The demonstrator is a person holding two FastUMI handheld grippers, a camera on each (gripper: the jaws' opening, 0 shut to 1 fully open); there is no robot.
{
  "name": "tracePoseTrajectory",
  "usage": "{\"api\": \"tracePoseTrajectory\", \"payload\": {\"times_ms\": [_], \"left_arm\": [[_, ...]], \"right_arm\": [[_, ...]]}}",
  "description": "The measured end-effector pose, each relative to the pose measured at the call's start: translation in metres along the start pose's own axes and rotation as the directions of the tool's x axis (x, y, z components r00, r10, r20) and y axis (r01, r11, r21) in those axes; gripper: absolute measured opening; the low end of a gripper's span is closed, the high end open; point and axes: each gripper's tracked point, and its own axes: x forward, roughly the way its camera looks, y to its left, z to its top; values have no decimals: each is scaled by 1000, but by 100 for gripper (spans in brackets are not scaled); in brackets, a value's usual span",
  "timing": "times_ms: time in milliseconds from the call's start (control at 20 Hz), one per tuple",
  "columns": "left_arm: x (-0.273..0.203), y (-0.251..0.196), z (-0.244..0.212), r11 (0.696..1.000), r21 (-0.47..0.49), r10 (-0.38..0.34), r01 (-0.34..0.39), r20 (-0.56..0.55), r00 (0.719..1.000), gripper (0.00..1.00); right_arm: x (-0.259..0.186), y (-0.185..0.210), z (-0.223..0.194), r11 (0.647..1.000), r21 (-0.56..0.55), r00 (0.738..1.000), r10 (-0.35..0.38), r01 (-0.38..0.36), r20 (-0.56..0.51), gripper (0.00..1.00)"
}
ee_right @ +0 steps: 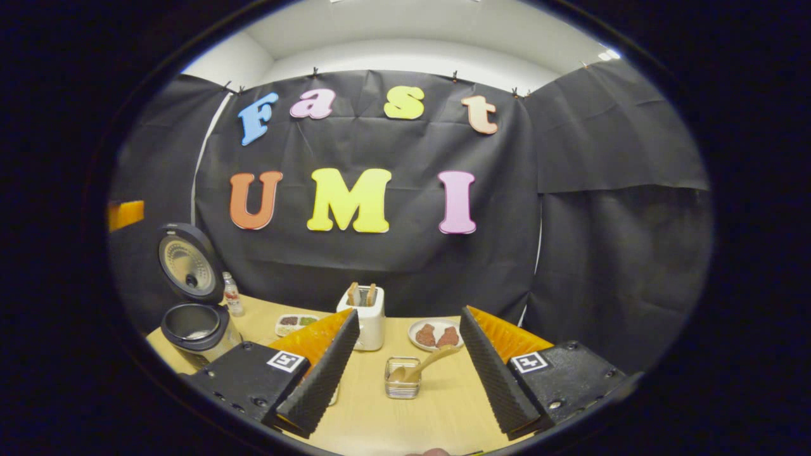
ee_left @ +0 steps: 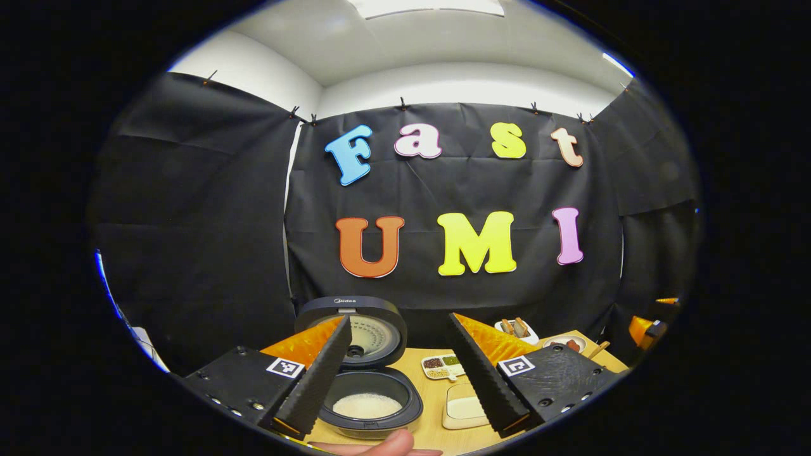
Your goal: Close the left gripper, press the button to open the rice cooker; take a wooden spoon from the chopstick holder with the right hand, scoop a spoonful of rice and pour it into the rice cooker, then put the wooden spoon back into the chopstick holder.
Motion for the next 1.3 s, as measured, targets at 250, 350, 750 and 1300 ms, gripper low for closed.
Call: {"api": "tracePoseTrajectory", "payload": {"times_ms": [250, 350, 750, 1300], "left_arm": [[-7, -4, -5, 1000, 18, -15, 15, -17, 1000, 95], [-8, -7, -14, 999, 31, -20, 21, -31, 999, 96], [-6, -10, -33, 999, 51, -15, 20, -82, 997, 96], [3, -6, -42, 996, 89, 16, -7, -97, 995, 96]], "right_arm": [[55, -16, -84, 995, 89, 994, -24, 33, -104, 100], [84, -21, -112, 992, 121, 991, -23, 39, -131, 100], [189, -32, -190, 968, 240, 972, -19, 77, -234, 96], [247, -28, -193, 950, 310, 970, 47, 30, -237, 65]]}}
